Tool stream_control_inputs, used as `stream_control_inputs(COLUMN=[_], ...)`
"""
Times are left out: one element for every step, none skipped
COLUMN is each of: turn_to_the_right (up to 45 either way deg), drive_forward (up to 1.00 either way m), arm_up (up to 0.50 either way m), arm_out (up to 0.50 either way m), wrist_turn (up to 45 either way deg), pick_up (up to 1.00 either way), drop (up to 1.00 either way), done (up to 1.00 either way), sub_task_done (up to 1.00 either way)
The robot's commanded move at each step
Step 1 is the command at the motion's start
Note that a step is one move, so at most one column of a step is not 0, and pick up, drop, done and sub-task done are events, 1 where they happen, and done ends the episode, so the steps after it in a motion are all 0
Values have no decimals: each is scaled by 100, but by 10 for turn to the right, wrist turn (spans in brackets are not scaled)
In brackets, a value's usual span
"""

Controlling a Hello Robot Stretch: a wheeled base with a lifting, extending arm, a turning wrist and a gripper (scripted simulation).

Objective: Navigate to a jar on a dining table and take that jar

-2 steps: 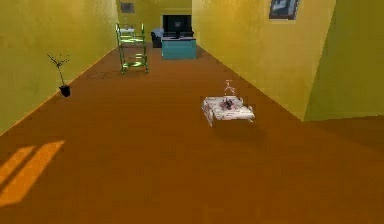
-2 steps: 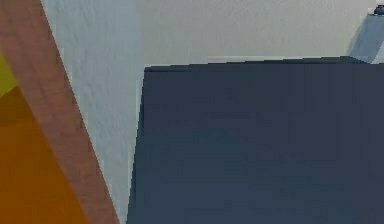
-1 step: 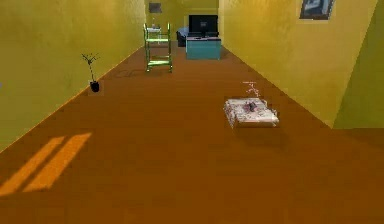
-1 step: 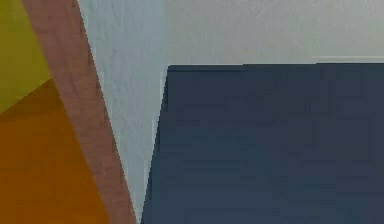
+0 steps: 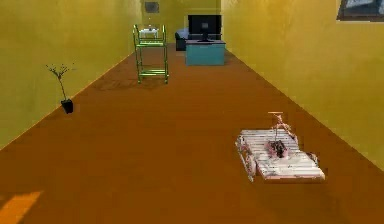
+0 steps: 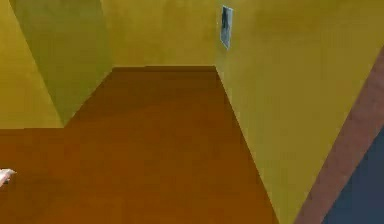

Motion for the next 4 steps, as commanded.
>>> stream_control_inputs(turn_to_the_right=[0, 0, -30, -450], drive_forward=[100, 100, 0, 0], arm_up=[0, 0, 0, 0], arm_out=[0, 0, 0, 0], wrist_turn=[0, 0, 0, 0], pick_up=[0, 0, 0, 0], drop=[0, 0, 0, 0], done=[0, 0, 0, 0], sub_task_done=[0, 0, 0, 0])
